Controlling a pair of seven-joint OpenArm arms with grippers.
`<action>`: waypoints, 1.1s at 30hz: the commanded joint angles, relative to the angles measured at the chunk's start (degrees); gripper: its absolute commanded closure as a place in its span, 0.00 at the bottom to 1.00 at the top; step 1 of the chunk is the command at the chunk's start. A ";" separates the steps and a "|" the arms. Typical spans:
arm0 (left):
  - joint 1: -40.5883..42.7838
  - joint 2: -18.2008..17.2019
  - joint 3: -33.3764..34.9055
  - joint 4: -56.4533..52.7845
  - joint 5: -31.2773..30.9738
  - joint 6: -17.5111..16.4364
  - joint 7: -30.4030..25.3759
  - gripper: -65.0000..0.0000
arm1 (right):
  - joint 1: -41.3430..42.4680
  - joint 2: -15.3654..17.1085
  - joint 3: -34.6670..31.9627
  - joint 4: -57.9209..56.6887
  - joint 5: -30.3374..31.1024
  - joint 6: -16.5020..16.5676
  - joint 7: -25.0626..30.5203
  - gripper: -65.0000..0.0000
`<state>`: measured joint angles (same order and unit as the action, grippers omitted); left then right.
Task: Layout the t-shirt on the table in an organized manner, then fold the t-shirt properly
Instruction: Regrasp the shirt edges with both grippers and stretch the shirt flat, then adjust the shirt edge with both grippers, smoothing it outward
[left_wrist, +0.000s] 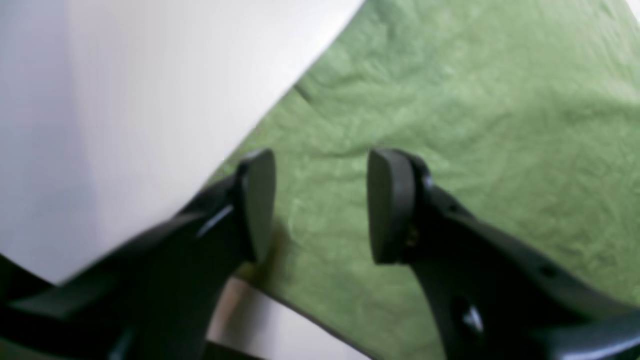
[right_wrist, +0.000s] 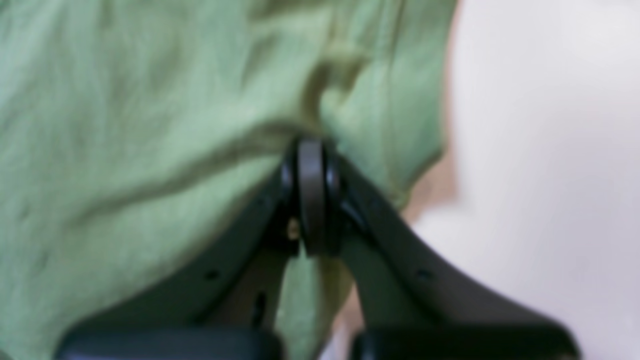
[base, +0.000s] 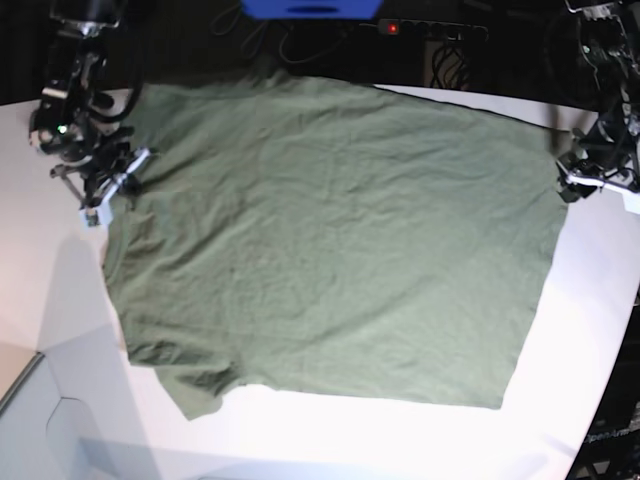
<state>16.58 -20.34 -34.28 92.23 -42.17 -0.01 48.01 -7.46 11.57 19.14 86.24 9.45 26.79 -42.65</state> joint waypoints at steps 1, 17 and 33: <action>-0.36 -1.24 -0.31 0.92 -0.51 0.05 -0.84 0.54 | 0.83 0.43 0.07 -2.15 -1.76 -0.10 -1.35 1.00; -0.53 2.27 -0.31 2.15 -0.95 0.05 -0.76 0.54 | 13.66 7.20 0.07 -13.40 -1.76 -0.10 1.55 1.00; 5.36 5.00 -0.22 7.60 -0.51 0.05 4.52 0.54 | -1.11 2.45 0.60 14.73 -1.76 -0.10 1.47 1.00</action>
<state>21.82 -14.57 -34.28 99.29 -42.30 -0.23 52.71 -9.23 13.19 19.27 99.77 7.57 26.98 -42.63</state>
